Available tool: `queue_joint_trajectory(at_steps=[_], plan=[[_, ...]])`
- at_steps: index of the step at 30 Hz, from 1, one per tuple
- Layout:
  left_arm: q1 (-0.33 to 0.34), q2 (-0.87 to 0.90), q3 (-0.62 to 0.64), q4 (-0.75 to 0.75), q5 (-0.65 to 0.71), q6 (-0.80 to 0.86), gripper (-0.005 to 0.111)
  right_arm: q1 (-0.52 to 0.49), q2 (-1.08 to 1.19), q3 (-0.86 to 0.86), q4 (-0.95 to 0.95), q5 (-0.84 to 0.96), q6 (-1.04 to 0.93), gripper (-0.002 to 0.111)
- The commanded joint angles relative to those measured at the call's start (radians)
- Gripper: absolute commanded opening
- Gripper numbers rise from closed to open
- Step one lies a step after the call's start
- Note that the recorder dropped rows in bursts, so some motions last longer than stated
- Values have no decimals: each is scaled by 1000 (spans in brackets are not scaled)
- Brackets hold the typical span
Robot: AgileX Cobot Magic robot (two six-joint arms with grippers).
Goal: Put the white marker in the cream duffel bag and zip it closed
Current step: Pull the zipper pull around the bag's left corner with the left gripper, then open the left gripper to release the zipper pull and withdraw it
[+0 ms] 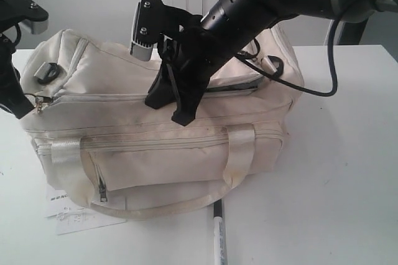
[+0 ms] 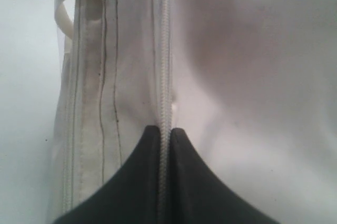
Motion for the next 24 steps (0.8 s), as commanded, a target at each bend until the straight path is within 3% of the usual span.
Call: queue_joint_trajectory(at_steps=[1, 14, 24], plan=[[27, -14, 11, 194, 40, -48, 0, -25, -12, 5, -139, 15, 1, 0], [30, -14, 13, 244, -15, -98, 0, -25, -18, 5, -162, 23, 1, 0], [105, -14, 13, 88, -15, -47, 0, -25, -18, 5, -176, 37, 1, 0]])
